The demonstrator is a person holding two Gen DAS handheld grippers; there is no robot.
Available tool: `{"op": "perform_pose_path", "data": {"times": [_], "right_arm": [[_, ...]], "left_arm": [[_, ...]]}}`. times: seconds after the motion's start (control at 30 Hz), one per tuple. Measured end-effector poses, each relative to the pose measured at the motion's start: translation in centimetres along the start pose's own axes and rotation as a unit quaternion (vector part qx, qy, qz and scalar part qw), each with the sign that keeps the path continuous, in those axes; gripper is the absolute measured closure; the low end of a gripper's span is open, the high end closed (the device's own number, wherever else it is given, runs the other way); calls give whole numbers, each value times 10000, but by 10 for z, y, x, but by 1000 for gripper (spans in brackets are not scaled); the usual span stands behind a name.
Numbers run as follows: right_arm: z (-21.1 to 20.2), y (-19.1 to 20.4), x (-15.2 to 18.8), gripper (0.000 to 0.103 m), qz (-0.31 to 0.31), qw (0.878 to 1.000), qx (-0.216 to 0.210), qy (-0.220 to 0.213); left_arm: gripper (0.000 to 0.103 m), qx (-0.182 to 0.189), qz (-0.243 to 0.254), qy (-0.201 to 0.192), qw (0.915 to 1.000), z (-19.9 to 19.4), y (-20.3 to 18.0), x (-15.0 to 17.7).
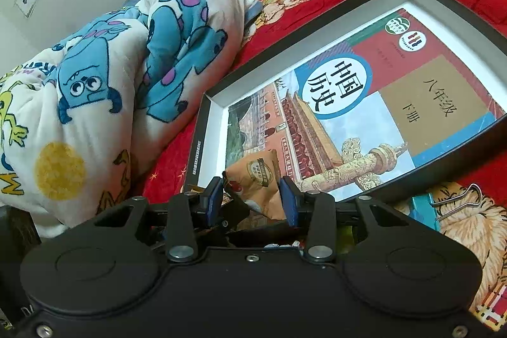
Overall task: Organize objects
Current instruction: 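Carry the left tool's triangle into the black box while the right tool carries its own, then open both tools to drop the paper triangles onto the textbook in the box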
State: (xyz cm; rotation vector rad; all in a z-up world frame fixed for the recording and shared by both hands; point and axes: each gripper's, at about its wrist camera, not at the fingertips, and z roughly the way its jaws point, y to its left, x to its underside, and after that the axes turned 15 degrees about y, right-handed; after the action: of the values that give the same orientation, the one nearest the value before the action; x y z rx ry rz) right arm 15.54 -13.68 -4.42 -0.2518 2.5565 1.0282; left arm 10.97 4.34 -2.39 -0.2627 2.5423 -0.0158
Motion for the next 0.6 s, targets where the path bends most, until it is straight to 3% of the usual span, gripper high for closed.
{"op": "perform_pose_path", "data": {"times": [0.33,0.4,0.6], "right_arm": [[-1,0,1,64,-72,10000,27,-43],[-1,-1,1,64,-85,9999,22,-49],[0,-2,1,64,-72,9999,-51,-68]], "left_arm": [[52,95,-104,38,9999,-2,2,-1],[45,142,-97,40,9998,-2,2,-1],[42,187,-108,56,9997,-2,1,-1]]}}
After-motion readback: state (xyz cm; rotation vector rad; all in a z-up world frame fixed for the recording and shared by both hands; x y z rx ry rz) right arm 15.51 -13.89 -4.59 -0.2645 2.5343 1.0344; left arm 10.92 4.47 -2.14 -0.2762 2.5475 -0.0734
